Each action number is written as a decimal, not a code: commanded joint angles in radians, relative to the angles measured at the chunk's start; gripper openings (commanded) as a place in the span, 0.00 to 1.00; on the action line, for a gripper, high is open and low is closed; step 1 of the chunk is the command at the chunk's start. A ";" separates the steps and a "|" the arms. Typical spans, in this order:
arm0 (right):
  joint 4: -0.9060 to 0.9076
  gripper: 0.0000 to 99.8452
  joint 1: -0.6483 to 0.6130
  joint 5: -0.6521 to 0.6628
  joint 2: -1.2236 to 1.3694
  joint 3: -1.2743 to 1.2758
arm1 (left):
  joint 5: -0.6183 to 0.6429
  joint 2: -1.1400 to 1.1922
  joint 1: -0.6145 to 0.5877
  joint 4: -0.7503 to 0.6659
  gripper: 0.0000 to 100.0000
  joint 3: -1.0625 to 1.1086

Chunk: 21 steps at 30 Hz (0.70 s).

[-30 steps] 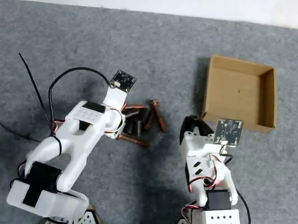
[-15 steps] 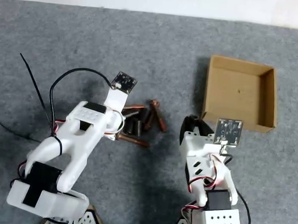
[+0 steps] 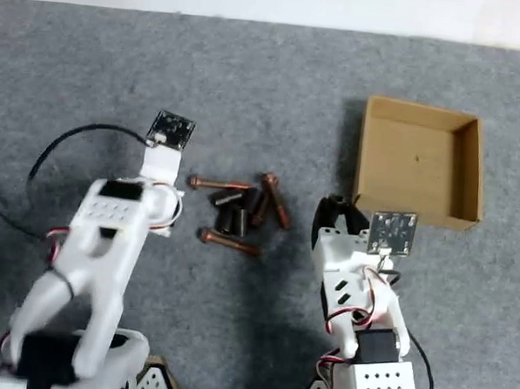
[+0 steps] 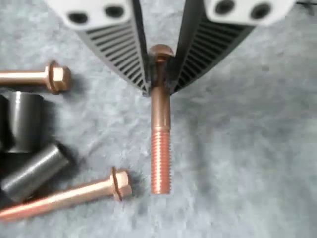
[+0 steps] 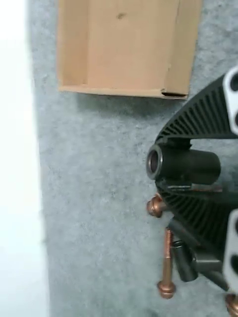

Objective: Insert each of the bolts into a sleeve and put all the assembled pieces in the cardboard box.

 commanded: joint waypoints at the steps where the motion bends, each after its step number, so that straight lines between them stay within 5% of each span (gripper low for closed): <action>1: -0.038 0.01 0.002 0.011 -0.016 0.015 | -0.269 -0.189 -0.042 0.006 0.01 0.045; 7: -0.038 0.01 0.002 0.012 -0.016 0.015 | -0.807 -0.294 -0.153 0.109 0.01 0.077; 13: -0.038 0.01 0.002 0.012 -0.016 0.015 | -1.172 -0.294 -0.191 0.356 0.01 0.076; 21: -0.038 0.01 0.002 0.012 -0.016 0.015 | -1.263 -0.278 -0.189 0.433 0.01 -0.068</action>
